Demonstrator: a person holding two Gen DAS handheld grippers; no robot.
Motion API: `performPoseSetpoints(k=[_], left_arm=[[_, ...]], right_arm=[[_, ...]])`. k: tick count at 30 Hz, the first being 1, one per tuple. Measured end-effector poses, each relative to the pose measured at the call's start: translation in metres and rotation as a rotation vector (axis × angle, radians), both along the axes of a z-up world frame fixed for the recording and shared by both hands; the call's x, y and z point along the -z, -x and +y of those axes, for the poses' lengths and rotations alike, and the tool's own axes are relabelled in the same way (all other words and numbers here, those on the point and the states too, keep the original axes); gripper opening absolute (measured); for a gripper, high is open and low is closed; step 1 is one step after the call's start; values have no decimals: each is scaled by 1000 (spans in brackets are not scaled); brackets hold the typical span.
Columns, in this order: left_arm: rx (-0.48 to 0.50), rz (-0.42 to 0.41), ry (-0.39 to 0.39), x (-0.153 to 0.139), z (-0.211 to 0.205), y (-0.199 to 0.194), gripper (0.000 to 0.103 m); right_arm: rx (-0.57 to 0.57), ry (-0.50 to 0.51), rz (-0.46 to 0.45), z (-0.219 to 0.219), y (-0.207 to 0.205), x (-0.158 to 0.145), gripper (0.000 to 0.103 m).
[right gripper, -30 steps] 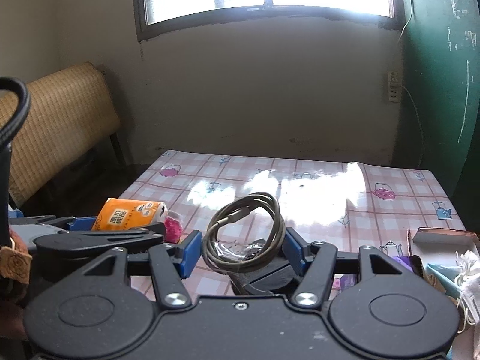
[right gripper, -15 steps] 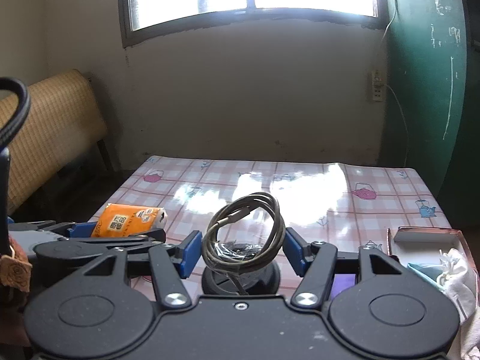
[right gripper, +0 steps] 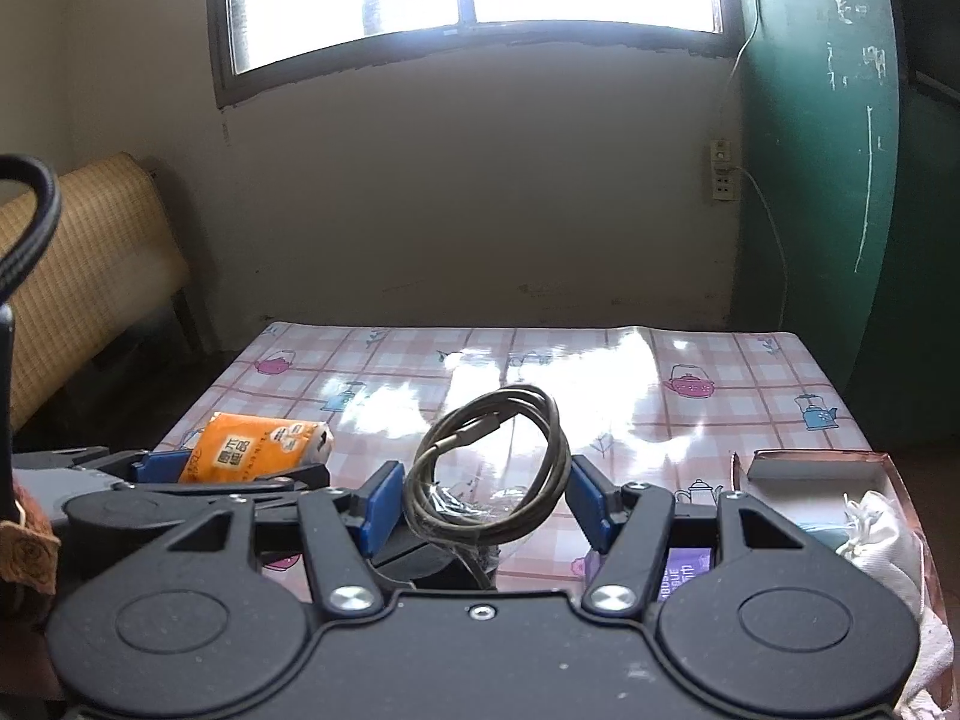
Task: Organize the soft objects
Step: 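Lift the tissue pack and cable and carry both toward the cardboard box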
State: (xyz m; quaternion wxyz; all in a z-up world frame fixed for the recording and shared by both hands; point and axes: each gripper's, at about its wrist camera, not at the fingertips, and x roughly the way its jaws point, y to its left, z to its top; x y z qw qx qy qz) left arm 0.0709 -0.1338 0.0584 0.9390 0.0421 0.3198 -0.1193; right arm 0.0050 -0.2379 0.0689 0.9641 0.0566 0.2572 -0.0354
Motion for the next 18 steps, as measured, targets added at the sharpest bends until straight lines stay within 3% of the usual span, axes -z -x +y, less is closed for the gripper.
performPoseSetpoints(k=[18], left_arm=[[50, -1, 1, -1, -25, 0, 74]], right_arm=[[45, -6, -8, -29, 8, -1, 71]])
